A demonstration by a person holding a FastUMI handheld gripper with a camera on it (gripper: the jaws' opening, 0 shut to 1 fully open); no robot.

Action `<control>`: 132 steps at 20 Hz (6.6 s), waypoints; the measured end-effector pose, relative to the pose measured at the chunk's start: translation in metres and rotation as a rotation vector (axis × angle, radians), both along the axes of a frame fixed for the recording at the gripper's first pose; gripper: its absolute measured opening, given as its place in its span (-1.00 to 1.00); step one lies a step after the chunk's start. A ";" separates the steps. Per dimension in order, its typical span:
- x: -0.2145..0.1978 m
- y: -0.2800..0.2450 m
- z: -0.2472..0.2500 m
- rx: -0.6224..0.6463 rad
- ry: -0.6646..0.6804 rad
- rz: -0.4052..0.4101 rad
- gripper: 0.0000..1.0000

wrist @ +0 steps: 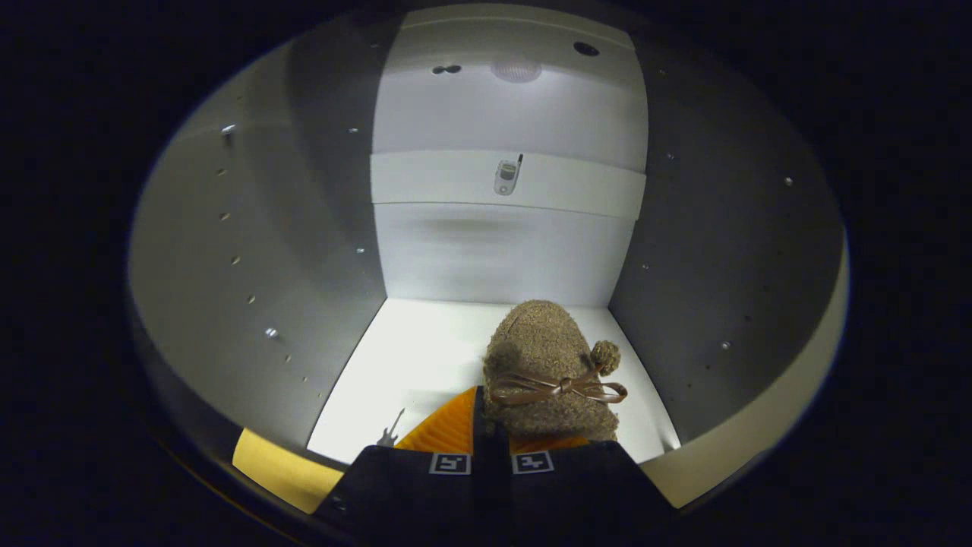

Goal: Open the shoe cabinet door, grab the shoes and put them into the shoe cabinet, then close the shoe cabinet door.

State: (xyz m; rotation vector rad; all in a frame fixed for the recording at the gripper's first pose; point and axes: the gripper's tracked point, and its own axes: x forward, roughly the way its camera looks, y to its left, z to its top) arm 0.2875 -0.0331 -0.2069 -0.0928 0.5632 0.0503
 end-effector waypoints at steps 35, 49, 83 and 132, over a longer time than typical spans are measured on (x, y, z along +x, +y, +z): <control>-0.088 0.005 0.049 0.017 -0.124 -0.046 0.97; -0.320 -0.056 0.183 0.039 -0.410 -0.047 0.96; -0.406 -0.269 0.209 0.008 -0.528 -0.160 0.92; -0.269 0.034 0.166 0.130 -0.493 0.168 0.96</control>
